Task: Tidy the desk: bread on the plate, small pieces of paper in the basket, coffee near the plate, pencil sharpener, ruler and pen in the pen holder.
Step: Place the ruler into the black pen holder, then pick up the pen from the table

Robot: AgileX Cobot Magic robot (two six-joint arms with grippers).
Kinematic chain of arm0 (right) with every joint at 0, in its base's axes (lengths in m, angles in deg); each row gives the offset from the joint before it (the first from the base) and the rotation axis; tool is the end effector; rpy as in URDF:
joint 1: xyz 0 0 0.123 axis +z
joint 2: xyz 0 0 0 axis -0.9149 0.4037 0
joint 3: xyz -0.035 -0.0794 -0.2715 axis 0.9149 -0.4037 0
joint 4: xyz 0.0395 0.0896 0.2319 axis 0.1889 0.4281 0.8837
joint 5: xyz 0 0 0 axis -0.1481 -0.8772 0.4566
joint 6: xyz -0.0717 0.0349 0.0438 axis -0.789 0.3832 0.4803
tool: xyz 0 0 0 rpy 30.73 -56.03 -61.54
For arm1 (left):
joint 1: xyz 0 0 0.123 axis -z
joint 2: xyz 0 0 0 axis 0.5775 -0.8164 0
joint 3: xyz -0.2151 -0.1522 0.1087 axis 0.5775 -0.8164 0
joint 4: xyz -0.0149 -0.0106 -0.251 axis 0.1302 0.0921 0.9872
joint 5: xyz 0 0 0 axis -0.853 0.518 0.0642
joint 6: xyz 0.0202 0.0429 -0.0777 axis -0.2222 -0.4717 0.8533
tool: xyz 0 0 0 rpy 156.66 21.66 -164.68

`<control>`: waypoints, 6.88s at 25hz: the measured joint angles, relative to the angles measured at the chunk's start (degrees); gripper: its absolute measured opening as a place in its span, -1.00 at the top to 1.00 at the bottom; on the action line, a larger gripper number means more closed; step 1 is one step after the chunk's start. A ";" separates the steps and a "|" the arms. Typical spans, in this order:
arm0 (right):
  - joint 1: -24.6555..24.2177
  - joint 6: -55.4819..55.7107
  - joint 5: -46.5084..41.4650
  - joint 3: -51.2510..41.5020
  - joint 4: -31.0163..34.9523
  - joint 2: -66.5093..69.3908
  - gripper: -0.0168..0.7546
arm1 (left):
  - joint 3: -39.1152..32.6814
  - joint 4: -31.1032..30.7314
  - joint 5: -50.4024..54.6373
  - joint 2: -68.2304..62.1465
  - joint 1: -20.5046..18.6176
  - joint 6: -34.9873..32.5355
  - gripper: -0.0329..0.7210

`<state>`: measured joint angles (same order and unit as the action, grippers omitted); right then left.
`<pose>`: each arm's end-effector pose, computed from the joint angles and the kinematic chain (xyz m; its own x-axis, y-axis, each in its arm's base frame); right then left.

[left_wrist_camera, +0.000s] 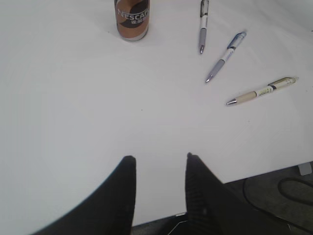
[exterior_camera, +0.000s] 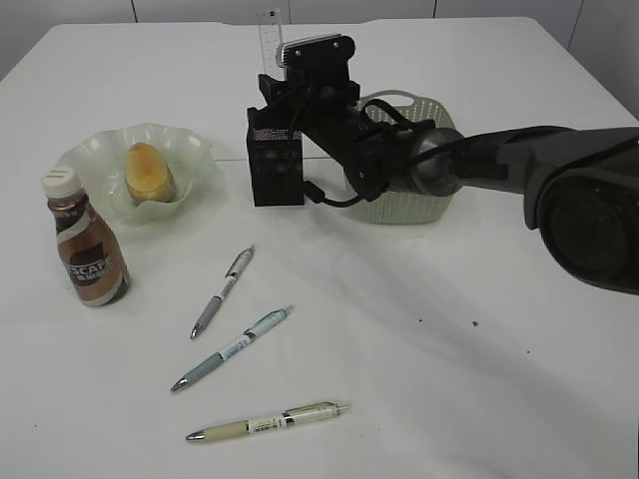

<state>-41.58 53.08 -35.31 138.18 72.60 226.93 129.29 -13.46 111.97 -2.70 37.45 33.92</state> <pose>0.5280 0.2458 0.1550 0.0416 -0.0094 -0.9991 -0.4514 0.8919 -0.0271 0.0175 -0.0162 0.3159 -0.7000 0.0401 -0.7130 0.1678 0.9797 -0.1096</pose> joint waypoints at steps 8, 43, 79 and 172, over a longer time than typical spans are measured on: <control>0.00 1.11 -1.02 0.00 0.00 0.00 0.01 | 0.00 0.00 0.00 0.00 0.00 0.00 0.24; 0.00 4.09 -46.59 0.00 3.34 -20.14 0.13 | 0.00 0.00 -1.20 0.00 0.00 0.00 0.24; 0.00 -4.70 -100.01 -16.57 12.34 -54.27 0.13 | 22.98 14.69 -8.66 -46.75 5.41 -20.71 0.23; 0.00 -5.17 -100.58 -59.89 5.26 -103.91 0.15 | 28.32 4.84 -42.97 -91.24 31.32 -8.48 0.74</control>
<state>-41.58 47.90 -135.90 78.29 77.86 123.01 157.62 -8.63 69.00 -93.95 68.77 25.43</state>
